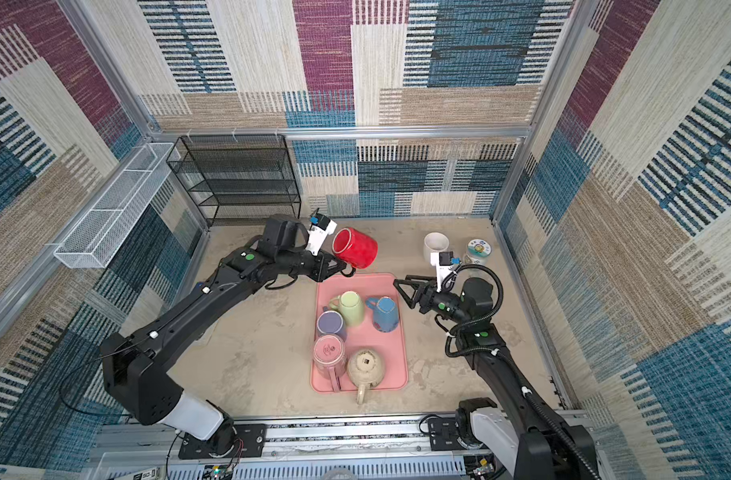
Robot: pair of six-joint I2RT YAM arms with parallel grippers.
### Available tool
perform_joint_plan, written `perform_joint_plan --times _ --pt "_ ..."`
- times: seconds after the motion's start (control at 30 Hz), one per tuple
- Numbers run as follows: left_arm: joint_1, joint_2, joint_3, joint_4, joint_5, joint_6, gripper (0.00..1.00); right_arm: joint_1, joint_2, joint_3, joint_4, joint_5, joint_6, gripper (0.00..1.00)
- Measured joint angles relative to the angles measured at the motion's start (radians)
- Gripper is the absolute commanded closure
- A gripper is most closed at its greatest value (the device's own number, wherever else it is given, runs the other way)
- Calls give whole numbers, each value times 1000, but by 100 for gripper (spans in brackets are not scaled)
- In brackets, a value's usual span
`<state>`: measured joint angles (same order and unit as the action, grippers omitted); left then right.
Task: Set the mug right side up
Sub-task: 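Lift the red mug and tilt it toward the right gripper, then grasp the red mug handle with the right gripper while the left holds the base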
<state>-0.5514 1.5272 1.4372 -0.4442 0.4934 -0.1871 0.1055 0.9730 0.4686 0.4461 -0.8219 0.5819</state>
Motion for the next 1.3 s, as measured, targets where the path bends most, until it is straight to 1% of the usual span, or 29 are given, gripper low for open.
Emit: perform_joint_plan --times 0.17,0.33,0.5,0.63,0.7,0.8,0.87,0.93,1.0,1.03,1.23,1.3 --pt "47 -127 -143 126 105 -88 100 27 15 -39 153 -64 85 24" --pt "105 -233 -290 287 176 -214 100 106 61 -39 265 -88 124 23" --pt "138 -285 -384 443 250 -326 100 200 129 -19 367 -84 154 23" --pt "174 -304 -449 595 299 -431 100 241 208 21 437 -82 196 23" --pt "188 -304 -467 660 317 -492 100 257 235 45 464 -73 203 26" --pt "193 -308 -485 733 330 -529 100 275 280 81 510 -75 218 38" --pt "193 -311 -495 769 348 -553 100 282 307 98 532 -76 232 41" --pt "193 -310 -505 810 353 -576 100 292 328 113 552 -76 243 41" --pt "193 -308 -512 844 357 -607 100 305 345 131 560 -76 248 36" --pt "194 -306 -515 858 359 -612 100 311 350 140 561 -76 250 35" --pt "196 -290 -526 961 377 -678 100 329 401 210 599 -74 269 44" --pt "195 -289 -527 983 377 -679 100 334 429 238 615 -71 282 48"
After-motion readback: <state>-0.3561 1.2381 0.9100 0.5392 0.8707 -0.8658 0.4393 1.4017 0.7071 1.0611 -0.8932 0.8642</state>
